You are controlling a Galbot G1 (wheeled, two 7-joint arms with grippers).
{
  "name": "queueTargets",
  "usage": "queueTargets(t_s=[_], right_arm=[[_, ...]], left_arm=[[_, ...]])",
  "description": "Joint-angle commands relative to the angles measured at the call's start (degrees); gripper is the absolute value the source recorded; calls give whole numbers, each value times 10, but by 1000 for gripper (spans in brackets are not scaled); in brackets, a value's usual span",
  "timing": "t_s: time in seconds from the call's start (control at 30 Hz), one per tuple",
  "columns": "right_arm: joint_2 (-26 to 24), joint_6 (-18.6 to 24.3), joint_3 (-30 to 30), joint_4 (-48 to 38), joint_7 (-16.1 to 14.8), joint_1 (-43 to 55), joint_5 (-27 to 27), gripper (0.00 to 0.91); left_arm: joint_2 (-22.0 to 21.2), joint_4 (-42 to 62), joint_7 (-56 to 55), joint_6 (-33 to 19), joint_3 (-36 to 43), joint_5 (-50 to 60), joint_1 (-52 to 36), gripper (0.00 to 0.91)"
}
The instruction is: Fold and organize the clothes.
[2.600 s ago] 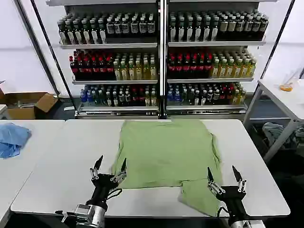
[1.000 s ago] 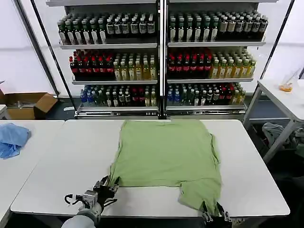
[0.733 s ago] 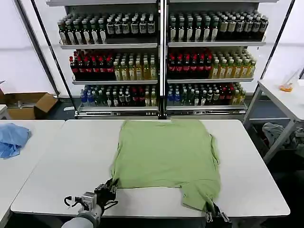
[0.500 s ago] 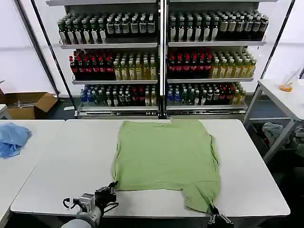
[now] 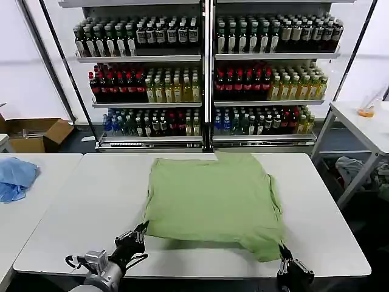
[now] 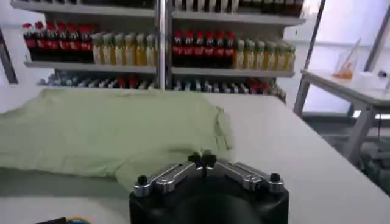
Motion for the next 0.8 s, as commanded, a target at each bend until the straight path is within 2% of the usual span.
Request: queueTargets(t_s=[0.03,0.4,0.8], right_arm=[[-25,16,17,-21,-2,74,11,0],[-73,13,-18,-169,0,256,43,0],[-83,3,-70,-287,-3,355,54,0]], left_arm=[[1,18,-1,-19,7,-23,-49,30],[-10,150,-16,-21,44,-23,-173,20],[-34,234,-18,-19,77,33,-238,30]])
